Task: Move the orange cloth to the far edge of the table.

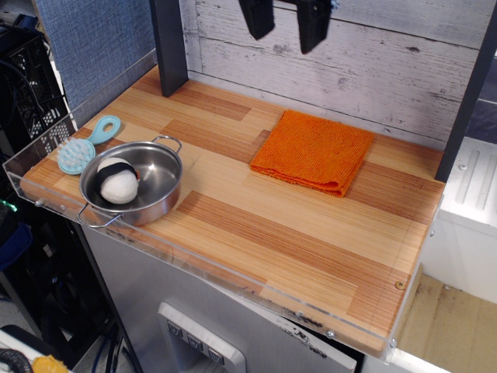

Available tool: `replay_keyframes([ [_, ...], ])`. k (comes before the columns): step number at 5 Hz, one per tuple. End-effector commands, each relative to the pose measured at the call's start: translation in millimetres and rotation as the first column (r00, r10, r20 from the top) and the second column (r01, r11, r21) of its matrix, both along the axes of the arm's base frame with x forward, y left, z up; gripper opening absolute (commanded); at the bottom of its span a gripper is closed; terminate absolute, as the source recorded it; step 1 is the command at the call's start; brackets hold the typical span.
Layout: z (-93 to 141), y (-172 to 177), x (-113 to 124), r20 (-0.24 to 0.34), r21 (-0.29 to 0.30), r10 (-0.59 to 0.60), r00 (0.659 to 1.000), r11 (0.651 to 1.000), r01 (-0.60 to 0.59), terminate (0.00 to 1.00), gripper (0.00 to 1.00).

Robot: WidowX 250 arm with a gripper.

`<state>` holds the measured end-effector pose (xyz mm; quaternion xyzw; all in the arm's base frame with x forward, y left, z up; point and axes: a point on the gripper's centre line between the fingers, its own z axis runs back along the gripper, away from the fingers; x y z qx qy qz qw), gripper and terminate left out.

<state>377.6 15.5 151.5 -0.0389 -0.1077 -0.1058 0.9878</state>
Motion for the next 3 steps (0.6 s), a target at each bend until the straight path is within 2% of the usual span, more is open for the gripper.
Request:
replay_keyframes([
  [1, 33.0, 12.6, -4.5, 0.080, 0.010, 0.022, 0.997, 1.000, -0.023, 0.00, 1.00],
  [2, 33.0, 12.6, -4.5, 0.080, 0.010, 0.022, 0.997, 1.000, -0.023, 0.00, 1.00],
  [3, 33.0, 12.6, -4.5, 0.080, 0.010, 0.022, 0.997, 1.000, -0.023, 1.00, 1.00],
])
